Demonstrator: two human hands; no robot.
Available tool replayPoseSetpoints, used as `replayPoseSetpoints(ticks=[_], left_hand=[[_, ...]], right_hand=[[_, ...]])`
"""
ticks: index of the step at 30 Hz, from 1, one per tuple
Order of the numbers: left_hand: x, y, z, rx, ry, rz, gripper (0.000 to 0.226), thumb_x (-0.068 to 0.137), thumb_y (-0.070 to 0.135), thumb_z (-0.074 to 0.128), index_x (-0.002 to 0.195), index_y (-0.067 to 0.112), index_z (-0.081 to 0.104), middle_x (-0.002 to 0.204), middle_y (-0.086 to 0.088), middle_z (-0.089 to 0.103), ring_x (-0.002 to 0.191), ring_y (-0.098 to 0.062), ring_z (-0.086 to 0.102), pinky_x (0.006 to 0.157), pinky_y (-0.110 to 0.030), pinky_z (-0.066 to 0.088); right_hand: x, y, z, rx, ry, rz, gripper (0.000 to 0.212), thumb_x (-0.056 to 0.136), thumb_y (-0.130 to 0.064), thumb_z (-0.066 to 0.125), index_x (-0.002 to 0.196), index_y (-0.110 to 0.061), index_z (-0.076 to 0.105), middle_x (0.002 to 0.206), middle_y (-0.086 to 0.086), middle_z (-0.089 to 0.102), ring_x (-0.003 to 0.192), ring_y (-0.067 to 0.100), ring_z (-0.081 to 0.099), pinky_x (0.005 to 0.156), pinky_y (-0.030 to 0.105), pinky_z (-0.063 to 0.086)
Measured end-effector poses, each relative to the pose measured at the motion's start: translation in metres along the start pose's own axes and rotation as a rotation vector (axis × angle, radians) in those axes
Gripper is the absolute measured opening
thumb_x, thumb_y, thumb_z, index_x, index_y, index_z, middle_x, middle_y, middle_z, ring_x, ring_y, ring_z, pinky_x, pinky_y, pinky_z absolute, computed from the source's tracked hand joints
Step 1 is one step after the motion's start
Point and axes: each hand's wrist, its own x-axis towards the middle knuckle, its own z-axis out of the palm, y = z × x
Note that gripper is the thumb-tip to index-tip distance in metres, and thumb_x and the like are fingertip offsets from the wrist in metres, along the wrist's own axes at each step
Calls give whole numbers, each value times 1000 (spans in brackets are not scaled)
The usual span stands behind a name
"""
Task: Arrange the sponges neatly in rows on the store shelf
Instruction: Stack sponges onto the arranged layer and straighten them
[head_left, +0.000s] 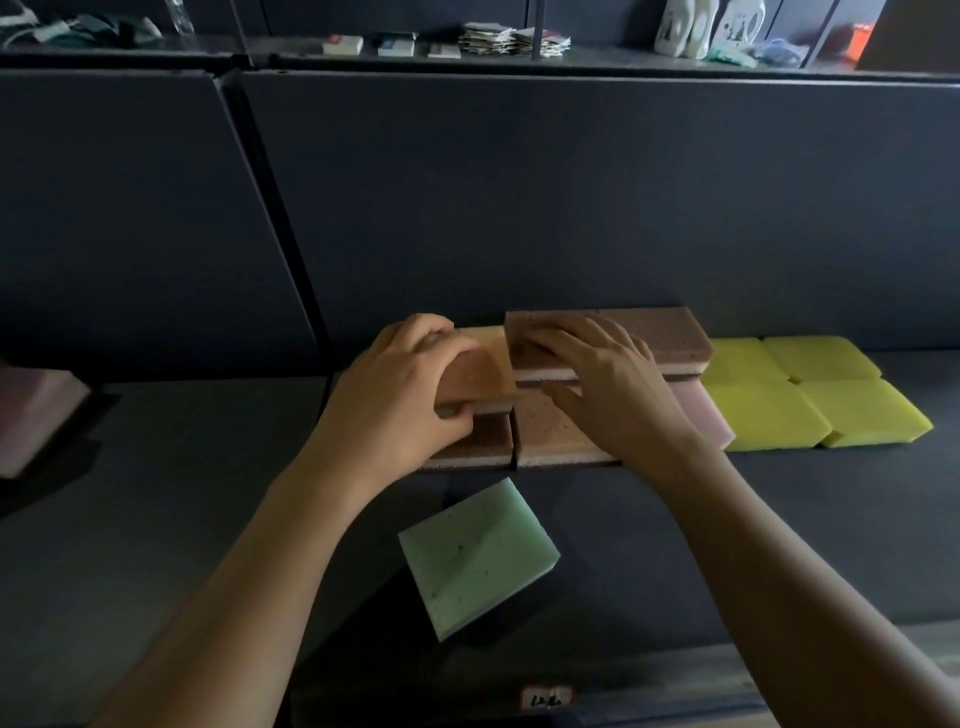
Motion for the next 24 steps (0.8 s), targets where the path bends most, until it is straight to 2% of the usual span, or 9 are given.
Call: replayPoseSetpoints(ticks=[8,13,16,18,24], left_hand=[[10,-7,9,-28,1,-40,60,78,25,75,133,25,53,139,6,41,130,-16,38,98,-37,43],[16,-10,18,-33,-20,-44,63,79,24,75,136,22,51,143,2,39,135,-18,34,106,-38,39],[18,-12,21,-7,-29,-29,64,80,23,75,139,20,50,149,-1,38,143,-24,26,115,-47,29],[19,-12,22,39,-17,-3,62,81,21,74,139,21,51,151,-2,38,145,-26,23,118,-48,22],[15,-6,28,80,24,47,55,80,17,74,133,18,57,144,0,49,134,-23,44,105,-45,43]], right_hand=[[3,-2,6,-1,24,64,51,91,-27,67,139,-34,51,145,-9,48,138,27,37,110,50,33],[1,0,11,-4,59,81,52,91,-16,66,138,-33,53,142,-9,51,135,25,40,109,47,32],[0,1,14,-4,75,84,52,90,-13,65,137,-33,54,141,-8,51,134,26,41,109,47,31],[0,1,15,-12,81,87,52,89,-13,66,136,-32,54,140,-8,52,133,26,41,109,47,32],[-1,0,16,-40,71,93,56,87,-17,68,138,-32,51,142,-8,50,135,25,38,111,46,30]])
